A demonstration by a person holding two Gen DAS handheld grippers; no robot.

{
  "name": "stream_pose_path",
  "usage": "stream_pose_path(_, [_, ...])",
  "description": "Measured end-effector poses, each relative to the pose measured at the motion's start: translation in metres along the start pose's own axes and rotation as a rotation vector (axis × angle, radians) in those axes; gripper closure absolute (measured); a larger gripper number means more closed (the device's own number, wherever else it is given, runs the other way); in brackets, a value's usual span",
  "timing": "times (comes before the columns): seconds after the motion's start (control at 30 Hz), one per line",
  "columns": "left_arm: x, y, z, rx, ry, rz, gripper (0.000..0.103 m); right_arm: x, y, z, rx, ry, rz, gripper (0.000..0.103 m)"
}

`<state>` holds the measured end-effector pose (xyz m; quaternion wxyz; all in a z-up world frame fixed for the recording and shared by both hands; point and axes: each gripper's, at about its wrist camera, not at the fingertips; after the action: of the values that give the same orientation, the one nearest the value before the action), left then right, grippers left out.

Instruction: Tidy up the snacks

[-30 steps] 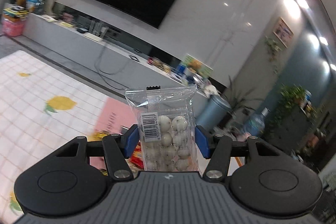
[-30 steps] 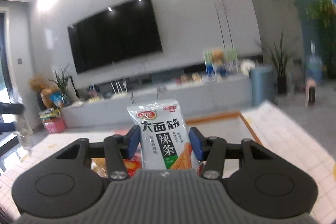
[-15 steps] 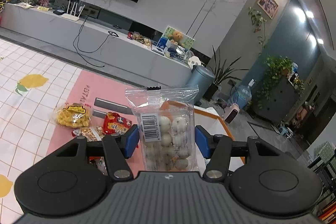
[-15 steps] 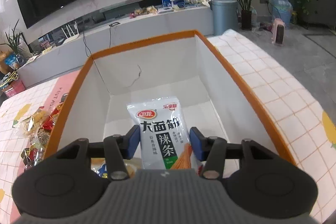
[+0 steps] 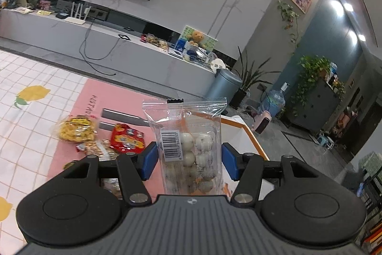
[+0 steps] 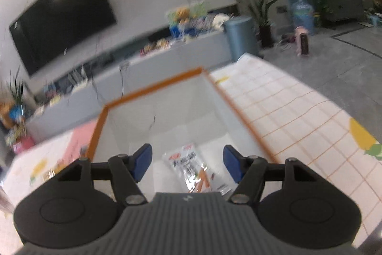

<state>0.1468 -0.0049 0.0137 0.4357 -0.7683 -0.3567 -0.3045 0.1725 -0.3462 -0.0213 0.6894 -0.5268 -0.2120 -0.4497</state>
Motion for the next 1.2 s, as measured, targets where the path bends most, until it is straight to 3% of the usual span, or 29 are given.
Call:
stream_pose_path(0.23, [-0.008, 0.039, -0.046, -0.041, 0.054, 0.086, 0.038, 0.007, -0.023, -0.028, -0.024, 0.089, -0.063, 0.038])
stream_pose_path(0.43, [-0.005, 0.102, -0.076, -0.032, 0.112, 0.251, 0.038, 0.01, -0.028, -0.04, 0.046, 0.116, -0.028, 0.037])
stream_pose_path(0.67, [-0.001, 0.177, -0.1, 0.188, 0.275, 0.397, 0.038, 0.014, -0.028, -0.054, 0.037, 0.157, -0.041, 0.037])
stream_pose_path(0.87, [-0.023, 0.228, -0.106, 0.25, 0.335, 0.596, 0.037, 0.017, -0.028, -0.056, 0.035, 0.166, -0.04, 0.037])
stream_pose_path(1.0, [-0.035, 0.237, -0.114, 0.339, 0.437, 0.571, 0.038, 0.016, -0.029, -0.055, 0.019, 0.148, -0.04, 0.037])
stream_pose_path(1.2, [-0.044, 0.248, -0.124, 0.406, 0.558, 0.612, 0.036, 0.015, -0.029, -0.054, 0.014, 0.151, -0.032, 0.037])
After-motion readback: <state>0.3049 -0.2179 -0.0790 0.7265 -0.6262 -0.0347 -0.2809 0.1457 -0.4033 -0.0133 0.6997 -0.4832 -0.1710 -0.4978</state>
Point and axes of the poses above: each gripper's, at about its wrist camera, not at the fingertips, and y roughly the way its jaws point, z to its left, x to its top
